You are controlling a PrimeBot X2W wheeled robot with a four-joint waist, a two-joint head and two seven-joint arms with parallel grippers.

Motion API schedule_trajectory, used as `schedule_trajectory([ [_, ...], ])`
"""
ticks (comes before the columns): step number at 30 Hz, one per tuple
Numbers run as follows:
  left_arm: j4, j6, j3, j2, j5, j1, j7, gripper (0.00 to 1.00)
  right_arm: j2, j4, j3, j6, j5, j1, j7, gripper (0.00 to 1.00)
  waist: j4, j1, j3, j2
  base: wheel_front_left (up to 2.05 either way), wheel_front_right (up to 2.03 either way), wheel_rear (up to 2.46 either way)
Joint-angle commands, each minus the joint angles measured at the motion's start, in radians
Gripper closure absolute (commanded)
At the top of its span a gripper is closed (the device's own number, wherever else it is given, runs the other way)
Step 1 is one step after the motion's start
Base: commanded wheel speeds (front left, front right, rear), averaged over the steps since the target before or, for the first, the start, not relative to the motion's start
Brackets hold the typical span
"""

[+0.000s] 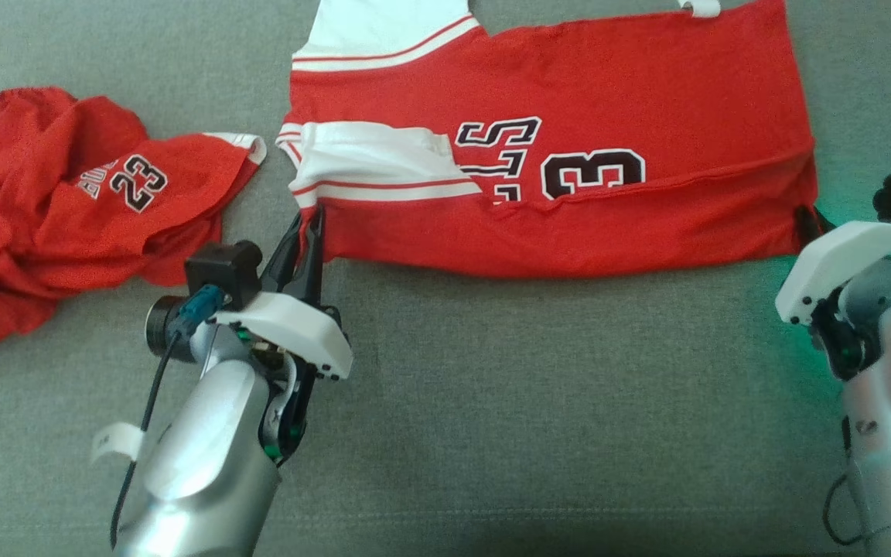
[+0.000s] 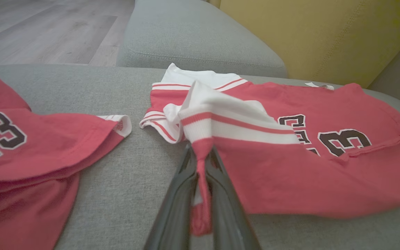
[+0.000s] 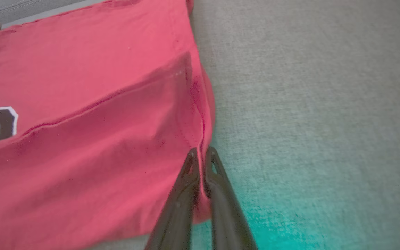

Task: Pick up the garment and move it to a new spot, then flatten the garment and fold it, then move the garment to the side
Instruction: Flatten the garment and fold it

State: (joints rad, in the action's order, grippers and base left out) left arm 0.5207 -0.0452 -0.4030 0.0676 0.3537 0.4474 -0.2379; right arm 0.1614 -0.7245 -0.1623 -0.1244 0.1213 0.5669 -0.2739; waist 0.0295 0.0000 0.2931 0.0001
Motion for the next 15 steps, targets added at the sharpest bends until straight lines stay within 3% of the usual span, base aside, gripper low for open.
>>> schedule_trajectory([
  [1,-0.027,-0.009,0.035,0.030,0.001,0.007,-0.001,1.00,0.021,0.010,0.018,-0.006,0.009,-0.001,-0.003,1.00,-0.006,0.0000,-0.012,-0.0001,0.00,0.00,0.00],
  [15,-0.027,-0.017,0.027,0.051,0.020,-0.070,0.006,1.00,0.076,0.041,0.008,-0.006,0.087,-0.109,-0.044,1.00,-0.033,0.0000,-0.143,-0.0001,0.00,0.00,0.00],
])
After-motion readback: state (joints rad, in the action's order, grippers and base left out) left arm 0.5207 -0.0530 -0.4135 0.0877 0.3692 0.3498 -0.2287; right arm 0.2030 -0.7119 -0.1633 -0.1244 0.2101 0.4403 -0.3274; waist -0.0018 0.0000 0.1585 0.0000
